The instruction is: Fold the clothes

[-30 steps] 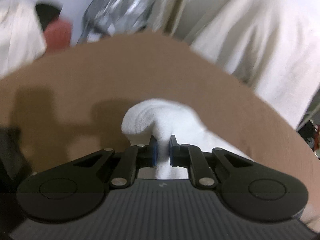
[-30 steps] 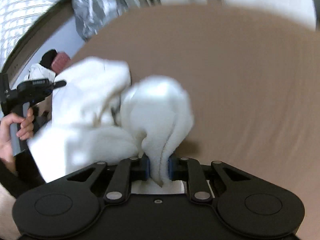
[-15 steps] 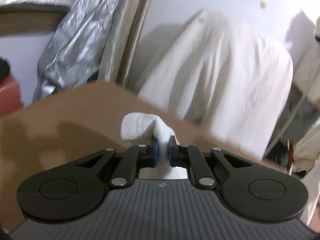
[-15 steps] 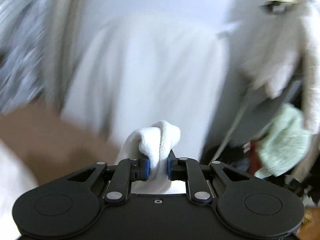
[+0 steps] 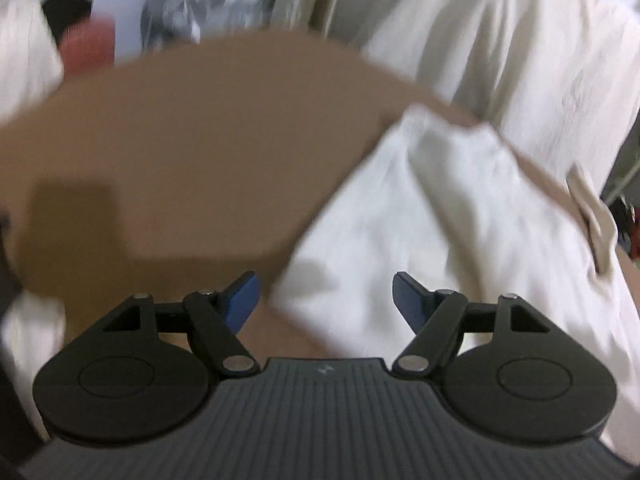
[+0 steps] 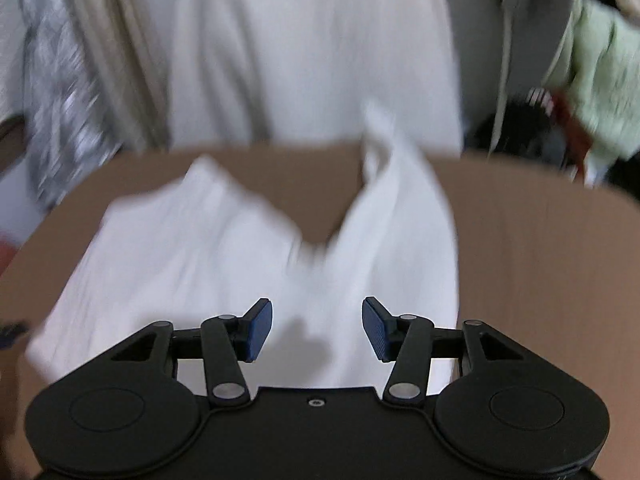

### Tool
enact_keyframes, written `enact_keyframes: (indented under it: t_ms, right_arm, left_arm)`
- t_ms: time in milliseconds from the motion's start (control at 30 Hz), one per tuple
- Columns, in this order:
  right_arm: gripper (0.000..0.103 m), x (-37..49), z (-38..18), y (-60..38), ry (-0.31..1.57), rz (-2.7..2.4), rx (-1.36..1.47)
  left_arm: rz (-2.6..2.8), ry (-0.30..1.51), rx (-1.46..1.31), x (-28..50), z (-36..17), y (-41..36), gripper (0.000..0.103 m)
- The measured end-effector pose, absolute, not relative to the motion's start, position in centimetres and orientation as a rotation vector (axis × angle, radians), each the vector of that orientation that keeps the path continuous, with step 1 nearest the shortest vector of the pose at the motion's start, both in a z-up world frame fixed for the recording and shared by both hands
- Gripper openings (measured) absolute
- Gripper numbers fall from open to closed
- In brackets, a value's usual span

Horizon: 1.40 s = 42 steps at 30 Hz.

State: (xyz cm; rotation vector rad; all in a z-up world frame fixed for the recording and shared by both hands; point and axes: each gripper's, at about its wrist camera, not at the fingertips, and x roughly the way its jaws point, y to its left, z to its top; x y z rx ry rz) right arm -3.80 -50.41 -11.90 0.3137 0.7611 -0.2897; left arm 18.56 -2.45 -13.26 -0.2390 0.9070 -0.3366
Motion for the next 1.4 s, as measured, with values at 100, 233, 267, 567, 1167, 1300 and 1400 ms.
enact_keyframes:
  t_ms: [100,233,267,567,1167,1300,1400]
  right_arm:
    - [0.056,-9.7,-12.9,-47.9,0.792,-0.212,0.370]
    - [0.060,-15.0,-13.3,-44.6,0.793,-0.153,0.345]
    - [0.062,-16.1,-13.5,-43.8,0.797,-0.145,0.326]
    - [0.067,-20.2,-16.2,-42.6,0.918,-0.147,0.397]
    - [0.019,-18.2,-12.1,-45.8,0.650,-0.436,-0.084]
    - [0.020,-15.1,-15.7,-51.6,0.712,-0.661,-0.074]
    - [0.025,-12.8,-19.2,-52.3,0.802,-0.731,-0.175]
  left_arm:
    - [-0.416,0.963,-0.325,18.5,-13.7,-2.3,0.072]
    - [-0.403,0.988,-0.368,17.7,-13.3,-2.8,0.072]
    - [-0.406,0.992,-0.372,17.8,-13.3,-3.0,0.072]
    - [-0.407,1.012,-0.395,18.5,-14.4,-3.8,0.072]
    - [-0.377,0.919,-0.312,17.2,-13.1,-5.8,0.074]
    - [-0.376,0.943,-0.260,16.7,-13.6,-7.9,0.074]
    - [-0.374,0.958,-0.218,16.6,-14.1,-9.3,0.074]
